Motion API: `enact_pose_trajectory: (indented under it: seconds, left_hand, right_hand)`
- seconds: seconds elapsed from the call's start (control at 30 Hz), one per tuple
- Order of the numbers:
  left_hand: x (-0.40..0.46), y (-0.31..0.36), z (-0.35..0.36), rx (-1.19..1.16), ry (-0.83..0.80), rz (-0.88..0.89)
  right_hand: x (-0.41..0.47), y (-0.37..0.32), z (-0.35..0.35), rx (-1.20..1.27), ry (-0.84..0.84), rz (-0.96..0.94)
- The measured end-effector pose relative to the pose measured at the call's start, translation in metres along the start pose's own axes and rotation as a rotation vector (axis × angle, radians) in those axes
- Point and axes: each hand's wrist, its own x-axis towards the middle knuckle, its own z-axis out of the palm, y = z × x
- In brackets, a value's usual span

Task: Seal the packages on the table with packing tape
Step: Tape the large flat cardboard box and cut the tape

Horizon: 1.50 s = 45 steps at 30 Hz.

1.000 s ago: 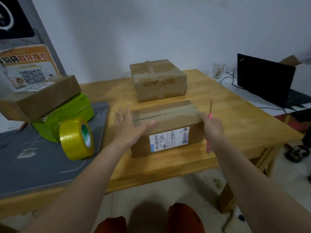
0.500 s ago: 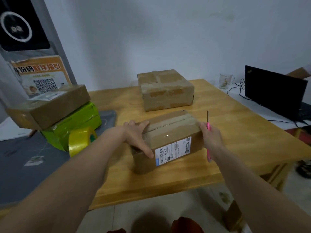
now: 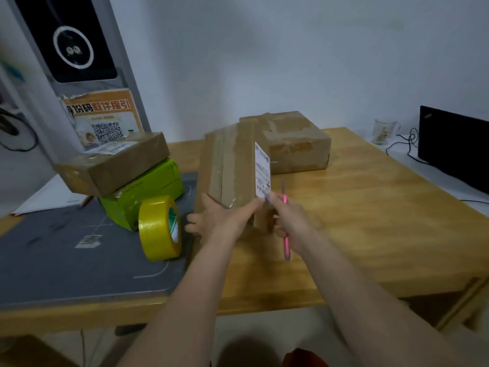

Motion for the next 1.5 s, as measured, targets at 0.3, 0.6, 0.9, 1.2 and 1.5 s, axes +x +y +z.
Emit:
enact_pose_trajectory:
  seconds: [0.3,0.6,0.9,1.2,1.5]
  left_hand:
    - [0.013,-0.005,0.016,-0.095,0.094,0.004]
    - [0.074,0.017,0.063,-0.196,0.258,0.101]
    - [0.16,0.058,0.083,-0.353,0.258,0.132]
    - [0.164,0.094,0.139,-0.275,-0.202,0.417]
    - [0.217,0.123,0.148,-0.471,-0.269,0.302]
  right_hand:
    - [0.026,-0.019,0.023,-0.176,0.042,-0.017]
    - [0.078,-0.016,0.032,-0.063,-0.134,0.05]
    - [0.126,-0.023,0.002,-0.014,0.041,0.0]
    - [0.2,-0.024,-0.069,0.022,0.413,-0.01]
    - [0.267,-0.057,-0.104,-0.112,0.474,-0.08]
